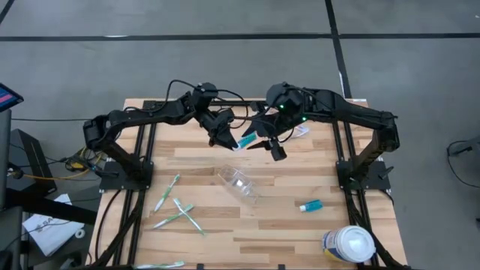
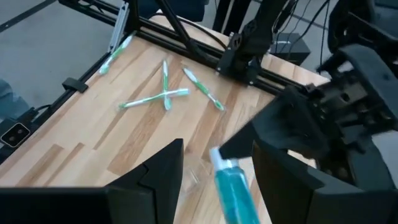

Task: Pick & Place toothbrushing station
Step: Put the blue mouthwash bottle into the transparent organizer

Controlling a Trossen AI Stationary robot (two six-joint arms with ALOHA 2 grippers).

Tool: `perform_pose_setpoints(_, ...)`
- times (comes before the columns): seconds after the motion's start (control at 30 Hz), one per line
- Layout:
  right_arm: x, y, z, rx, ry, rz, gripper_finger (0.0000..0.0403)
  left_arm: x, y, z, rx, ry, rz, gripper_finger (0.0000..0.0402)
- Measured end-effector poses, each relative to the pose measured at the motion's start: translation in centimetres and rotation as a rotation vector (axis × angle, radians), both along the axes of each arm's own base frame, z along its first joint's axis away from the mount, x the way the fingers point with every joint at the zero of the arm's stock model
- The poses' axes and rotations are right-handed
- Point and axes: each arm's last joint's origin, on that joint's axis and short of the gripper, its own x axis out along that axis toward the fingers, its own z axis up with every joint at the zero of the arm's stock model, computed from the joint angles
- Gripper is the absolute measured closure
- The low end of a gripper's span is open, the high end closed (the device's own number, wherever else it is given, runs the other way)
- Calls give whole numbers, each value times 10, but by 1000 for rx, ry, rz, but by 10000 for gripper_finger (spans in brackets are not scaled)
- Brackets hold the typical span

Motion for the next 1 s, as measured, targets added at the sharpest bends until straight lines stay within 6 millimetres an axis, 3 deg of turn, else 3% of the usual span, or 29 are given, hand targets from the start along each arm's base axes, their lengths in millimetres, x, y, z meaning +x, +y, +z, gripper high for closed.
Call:
perform_pose_setpoints(0.2, -3, -12, 0, 9, 19, -44, 221, 2, -14, -8, 1, 41, -37, 324)
perform_pose_setpoints(0.47, -17, -29, 9, -10, -11, -90, 221, -1, -35, -47, 91, 130, 13, 324)
perform_pose_setpoints(0.77, -42, -44, 33, -19, -74, -153, 221, -5, -51, -25, 544, -27, 276, 324)
perform_pose_setpoints(1.0, -51, -50, 41, -14, -78, -182, 221, -5, -62, -20, 640, -52, 319, 324)
